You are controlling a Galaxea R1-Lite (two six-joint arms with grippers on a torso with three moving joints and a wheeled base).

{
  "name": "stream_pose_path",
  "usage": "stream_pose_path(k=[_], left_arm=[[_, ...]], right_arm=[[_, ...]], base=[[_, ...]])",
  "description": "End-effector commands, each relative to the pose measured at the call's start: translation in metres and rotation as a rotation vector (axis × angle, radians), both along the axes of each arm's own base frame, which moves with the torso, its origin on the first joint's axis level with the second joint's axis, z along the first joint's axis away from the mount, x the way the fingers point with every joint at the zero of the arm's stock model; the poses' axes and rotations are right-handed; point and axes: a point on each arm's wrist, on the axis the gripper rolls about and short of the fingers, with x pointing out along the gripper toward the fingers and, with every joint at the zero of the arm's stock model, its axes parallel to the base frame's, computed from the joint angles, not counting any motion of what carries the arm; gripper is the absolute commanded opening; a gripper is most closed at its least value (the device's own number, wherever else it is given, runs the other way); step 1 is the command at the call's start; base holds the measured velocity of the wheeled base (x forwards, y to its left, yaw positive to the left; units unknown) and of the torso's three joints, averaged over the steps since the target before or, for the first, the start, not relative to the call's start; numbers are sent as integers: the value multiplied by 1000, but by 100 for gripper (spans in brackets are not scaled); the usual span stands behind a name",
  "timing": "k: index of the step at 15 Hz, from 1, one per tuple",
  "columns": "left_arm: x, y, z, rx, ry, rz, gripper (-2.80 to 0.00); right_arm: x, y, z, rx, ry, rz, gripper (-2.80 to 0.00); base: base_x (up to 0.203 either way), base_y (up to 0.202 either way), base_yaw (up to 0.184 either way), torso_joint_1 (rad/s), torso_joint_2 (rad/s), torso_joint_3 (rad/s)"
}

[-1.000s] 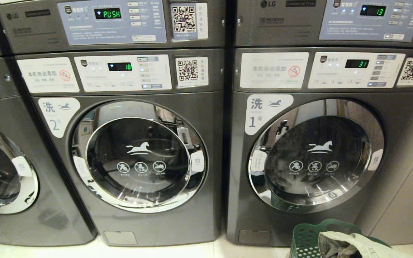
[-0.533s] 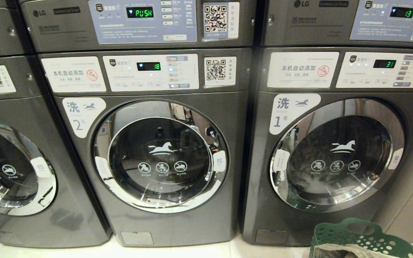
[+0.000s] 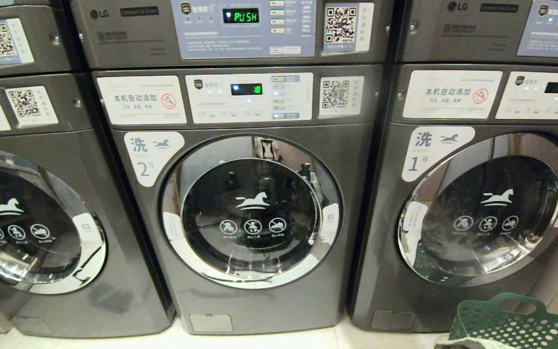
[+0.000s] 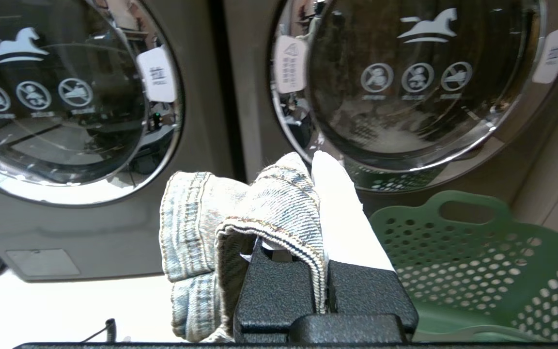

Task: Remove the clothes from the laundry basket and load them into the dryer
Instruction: Put the clothes in the dryer

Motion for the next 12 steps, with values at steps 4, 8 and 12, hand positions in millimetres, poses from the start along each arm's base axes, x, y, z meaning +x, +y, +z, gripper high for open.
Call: stream_pose_path(k=[4,8,12], left_arm=[[0,0,0,0,0,0,-280],[0,0,0,0,0,0,-280],[0,0,0,0,0,2,-280]], right_arm=[[1,0,-2,-13,7,2,-280],[1,0,-2,-19,9,1,-280],[1,0,-2,-20,9,1,-280]], base=[[0,198,-1,2,2,1],[0,196,-2,1,2,1],[0,195,-3,2,3,3]])
